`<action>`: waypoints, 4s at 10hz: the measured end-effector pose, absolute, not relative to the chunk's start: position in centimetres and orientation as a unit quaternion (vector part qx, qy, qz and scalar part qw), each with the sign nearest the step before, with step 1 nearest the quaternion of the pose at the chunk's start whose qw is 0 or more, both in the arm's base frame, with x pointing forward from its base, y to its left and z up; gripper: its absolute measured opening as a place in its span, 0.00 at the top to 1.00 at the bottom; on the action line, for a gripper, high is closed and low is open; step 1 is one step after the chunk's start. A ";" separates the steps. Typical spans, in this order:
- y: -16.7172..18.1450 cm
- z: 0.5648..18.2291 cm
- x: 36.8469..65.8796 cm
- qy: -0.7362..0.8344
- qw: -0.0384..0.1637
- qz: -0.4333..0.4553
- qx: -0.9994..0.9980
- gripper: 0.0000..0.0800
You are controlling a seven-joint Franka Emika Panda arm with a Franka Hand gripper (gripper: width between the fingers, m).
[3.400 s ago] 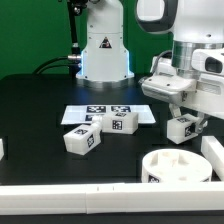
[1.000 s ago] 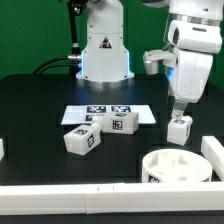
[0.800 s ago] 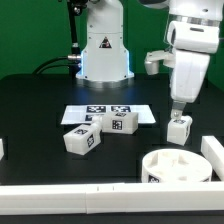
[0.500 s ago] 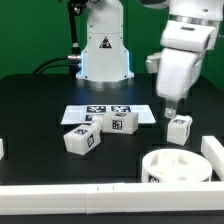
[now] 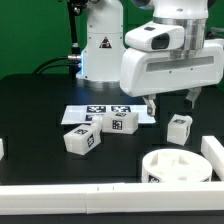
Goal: Assemble stool
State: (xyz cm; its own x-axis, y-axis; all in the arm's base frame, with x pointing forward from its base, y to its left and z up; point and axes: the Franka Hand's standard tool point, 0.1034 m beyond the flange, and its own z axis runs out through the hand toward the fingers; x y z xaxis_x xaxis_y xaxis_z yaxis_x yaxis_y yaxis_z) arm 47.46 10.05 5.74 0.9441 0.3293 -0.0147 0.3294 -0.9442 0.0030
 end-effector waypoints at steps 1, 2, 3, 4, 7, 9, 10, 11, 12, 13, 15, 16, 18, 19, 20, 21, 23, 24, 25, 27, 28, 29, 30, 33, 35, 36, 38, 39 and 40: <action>10.1 5.7 47.4 0.138 0.000 -0.007 0.990 0.19; 10.2 5.8 47.6 0.096 -0.003 -0.009 0.995 0.19; 10.2 6.3 48.3 -0.005 -0.012 -0.021 1.000 0.19; 10.6 6.4 49.7 -0.084 -0.023 -0.020 0.996 0.19; 11.2 4.3 49.0 -0.270 -0.049 -0.039 0.961 0.19; 10.9 4.2 48.9 -0.266 -0.051 -0.051 0.961 0.19; 10.2 4.3 48.3 -0.262 -0.058 -0.088 0.959 0.19; 9.8 5.3 48.6 -0.263 -0.057 -0.134 0.954 0.19; 10.3 5.7 48.9 -0.249 -0.051 -0.181 0.950 0.19; 10.5 5.6 49.1 -0.238 -0.063 -0.228 0.942 0.19; 9.8 5.2 49.2 -0.241 -0.066 -0.270 0.930 0.19; 9.6 5.2 48.7 -0.233 -0.071 -0.304 0.921 0.19; 9.4 4.0 48.6 -0.224 -0.101 -0.366 0.898 0.19; 9.2 3.1 48.3 -0.225 -0.111 -0.394 0.884 0.19; 9.1 3.1 48.2 -0.222 -0.113 -0.415 0.875 0.19; 9.0 3.0 48.1 -0.219 -0.115 -0.429 0.869 0.19; 9.6 2.5 47.8 -0.237 -0.126 -0.435 0.860 0.19; 9.8 2.0 47.7 -0.249 -0.138 -0.441 0.851 0.19; 9.9 1.7 47.6 -0.256 -0.145 -0.445 0.845 0.19; 9.9 1.7 47.6 -0.255 -0.145 -0.445 0.846 0.19; 9.9 1.6 47.6 -0.255 -0.145 -0.445 0.846 0.19; 10.2 1.6 47.4 -0.263 -0.150 -0.452 0.839 0.19; 10.5 1.1 47.0 -0.274 -0.156 -0.467 0.826 0.19; 10.8 1.1 46.9 -0.269 -0.158 -0.467 0.827 0.19; 10.8 1.1 46.9 -0.269 -0.158 -0.467 0.827 0.36; 10.8 1.1 46.9 -0.269 -0.158 -0.467 0.827 0.53; 10.8 2.0 47.2 -0.262 -0.160 -0.462 0.832 0.60; 10.6 3.3 47.7 -0.257 -0.166 -0.456 0.836 0.60; 10.1 4.8 48.4 -0.257 -0.168 -0.442 0.843 0.60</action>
Offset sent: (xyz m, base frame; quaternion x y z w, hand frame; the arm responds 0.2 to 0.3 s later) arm 0.0458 0.0044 0.0033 0.0239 -0.0292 0.3865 0.9215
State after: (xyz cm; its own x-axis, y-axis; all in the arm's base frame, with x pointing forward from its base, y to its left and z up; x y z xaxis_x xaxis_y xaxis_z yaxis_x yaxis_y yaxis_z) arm 48.35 10.07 4.85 0.4777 -0.2845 -0.8312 -0.5812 -0.8118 -0.0562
